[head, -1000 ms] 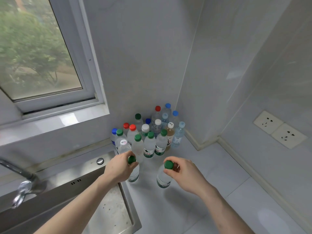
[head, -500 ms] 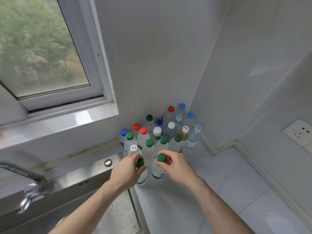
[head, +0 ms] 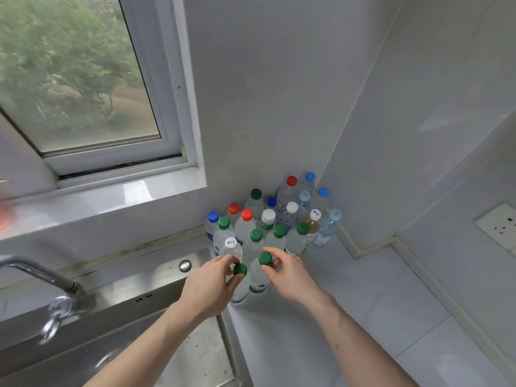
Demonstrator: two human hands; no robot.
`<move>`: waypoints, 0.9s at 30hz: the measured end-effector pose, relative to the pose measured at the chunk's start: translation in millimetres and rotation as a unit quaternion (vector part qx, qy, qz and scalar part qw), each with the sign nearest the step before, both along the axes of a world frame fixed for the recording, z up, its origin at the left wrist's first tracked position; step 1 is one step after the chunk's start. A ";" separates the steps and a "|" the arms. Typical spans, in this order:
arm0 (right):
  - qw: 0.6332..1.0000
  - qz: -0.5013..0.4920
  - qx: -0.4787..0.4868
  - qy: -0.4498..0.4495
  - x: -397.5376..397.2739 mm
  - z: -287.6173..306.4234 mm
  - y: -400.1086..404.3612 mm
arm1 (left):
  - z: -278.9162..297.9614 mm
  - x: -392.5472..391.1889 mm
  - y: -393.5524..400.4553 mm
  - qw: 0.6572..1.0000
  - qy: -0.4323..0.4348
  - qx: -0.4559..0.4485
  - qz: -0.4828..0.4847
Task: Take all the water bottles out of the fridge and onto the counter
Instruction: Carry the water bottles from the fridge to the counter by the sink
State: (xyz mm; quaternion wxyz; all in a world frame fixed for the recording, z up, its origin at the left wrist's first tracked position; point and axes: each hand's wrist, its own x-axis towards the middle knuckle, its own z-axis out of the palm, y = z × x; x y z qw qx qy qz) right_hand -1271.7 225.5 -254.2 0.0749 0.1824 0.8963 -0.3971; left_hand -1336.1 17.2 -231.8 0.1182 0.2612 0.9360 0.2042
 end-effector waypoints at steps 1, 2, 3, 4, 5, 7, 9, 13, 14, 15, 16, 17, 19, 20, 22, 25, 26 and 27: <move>1.000 -0.001 0.000 -0.001 2.9 2.6 -1.3 | 1.9 1.8 -1.3 1.000 0.001 0.002 0.000; 1.000 -0.002 0.000 -0.002 6.0 5.4 -2.6 | 3.6 3.5 -3.2 1.000 0.000 0.004 0.000; 1.000 -0.003 0.000 -0.005 10.2 8.2 -4.5 | 4.2 5.3 -5.9 1.000 -0.002 0.007 0.001; 1.000 -0.003 0.003 -0.007 16.5 12.5 -7.1 | 5.8 8.1 -9.8 1.000 -0.003 0.012 0.001; 1.000 -0.005 0.004 -0.008 22.8 16.5 -9.8 | 6.5 10.0 -13.9 1.000 -0.004 0.016 0.001; 1.000 -0.015 0.004 -0.002 40.1 27.5 -17.0 | 9.3 17.2 -25.0 0.999 -0.011 0.032 -0.001; 1.000 -0.026 -0.008 0.006 58.5 36.6 -24.1 | 10.7 25.5 -37.5 0.998 -0.020 0.053 -0.009; 0.999 -0.039 -0.031 0.012 99.5 50.1 -39.0 | 6.2 47.4 -67.3 0.994 -0.042 0.095 -0.028; 0.999 -0.039 -0.032 0.012 109.3 52.9 -41.8 | 4.8 52.5 -73.9 0.993 -0.045 0.100 -0.032; 0.998 -0.041 -0.035 0.011 119.8 55.8 -44.5 | 3.5 57.9 -79.2 0.993 -0.048 0.102 -0.038; 0.998 -0.044 -0.038 0.010 132.2 58.6 -46.3 | 2.9 64.6 -82.0 0.992 -0.052 0.103 -0.044; 0.998 -0.045 -0.039 0.010 141.5 60.4 -47.5 | 2.9 69.8 -84.4 0.992 -0.056 0.105 -0.045; 0.998 -0.054 -0.032 0.013 162.6 63.9 -47.8 | 6.0 82.4 -83.0 0.991 -0.059 0.104 -0.056; 0.998 -0.061 -0.028 0.016 172.8 65.6 -47.4 | 9.5 88.1 -80.3 0.991 -0.059 0.102 -0.065; 0.996 -0.083 -0.031 0.025 191.2 67.2 -46.5 | 18.7 97.3 -71.2 0.990 -0.060 0.095 -0.088; 0.992 -0.111 -0.034 0.040 218.5 70.3 -46.4 | 33.5 110.4 -53.8 0.986 -0.058 0.089 -0.129; 0.992 -0.119 -0.032 0.043 228.1 72.3 -46.8 | 37.6 114.2 -47.7 0.985 -0.052 0.086 -0.143; 0.990 -0.129 -0.030 0.045 239.3 74.0 -46.7 | 42.4 119.2 -41.0 0.983 -0.042 0.085 -0.159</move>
